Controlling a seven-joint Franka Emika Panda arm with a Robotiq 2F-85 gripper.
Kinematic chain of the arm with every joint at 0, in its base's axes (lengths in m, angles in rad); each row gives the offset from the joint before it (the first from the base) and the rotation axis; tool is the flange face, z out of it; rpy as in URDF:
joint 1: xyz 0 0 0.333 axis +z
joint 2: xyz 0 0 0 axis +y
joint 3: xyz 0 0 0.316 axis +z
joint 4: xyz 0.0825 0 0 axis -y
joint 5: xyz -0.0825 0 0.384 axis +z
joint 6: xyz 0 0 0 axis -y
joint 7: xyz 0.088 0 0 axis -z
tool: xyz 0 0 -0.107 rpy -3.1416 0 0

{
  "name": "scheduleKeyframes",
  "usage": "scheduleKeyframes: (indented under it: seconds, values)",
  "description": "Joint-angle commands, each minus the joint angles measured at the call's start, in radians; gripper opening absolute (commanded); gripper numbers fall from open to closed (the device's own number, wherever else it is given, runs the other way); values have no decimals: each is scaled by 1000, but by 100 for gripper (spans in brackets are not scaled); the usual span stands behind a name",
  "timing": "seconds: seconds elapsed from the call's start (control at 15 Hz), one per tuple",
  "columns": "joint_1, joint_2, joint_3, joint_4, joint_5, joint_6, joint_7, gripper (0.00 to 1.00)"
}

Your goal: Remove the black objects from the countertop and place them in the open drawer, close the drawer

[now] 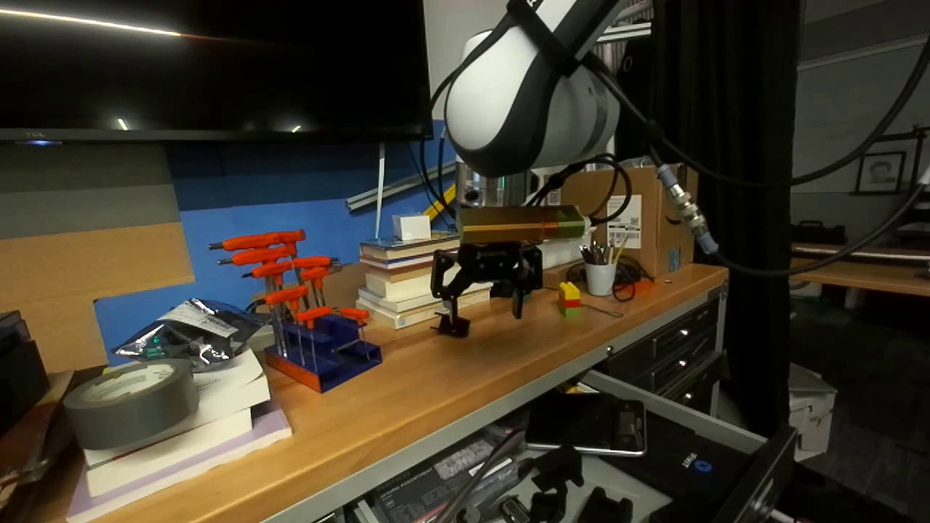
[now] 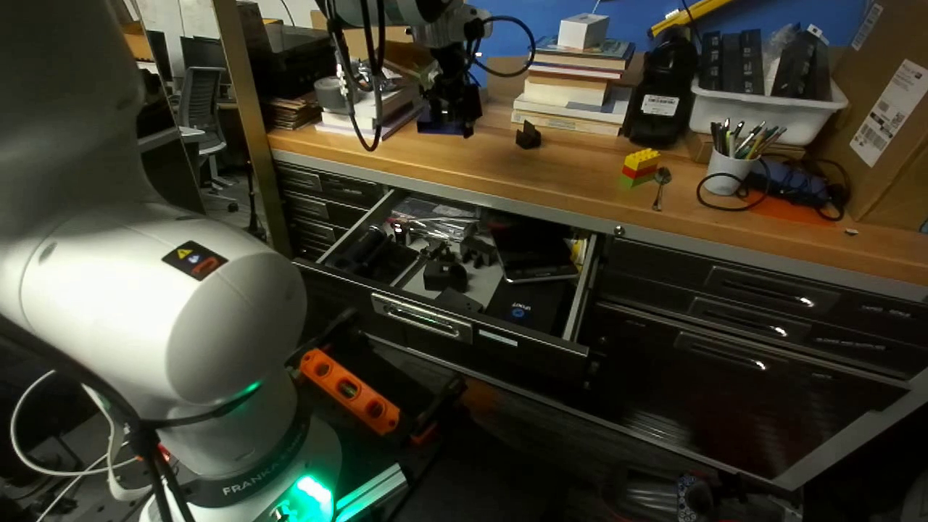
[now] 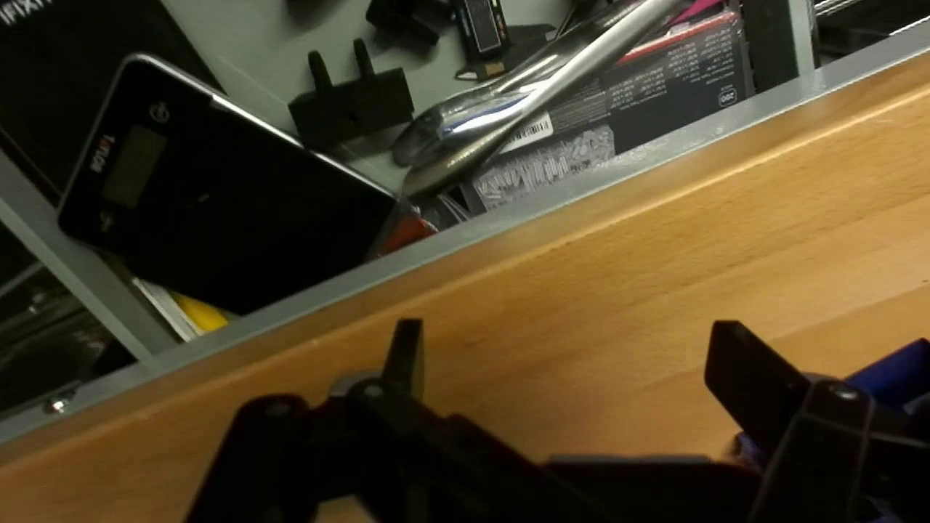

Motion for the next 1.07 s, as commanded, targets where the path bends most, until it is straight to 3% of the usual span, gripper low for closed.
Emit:
scheduleKeyframes:
  seconds: [0.0,0.47,1.0]
  values:
    - [-29,83,33,111,13,7,-161,100]
    - [-33,331,47,365,34,13,-372,100]
    - [5,536,-19,630,-50,42,-381,100]
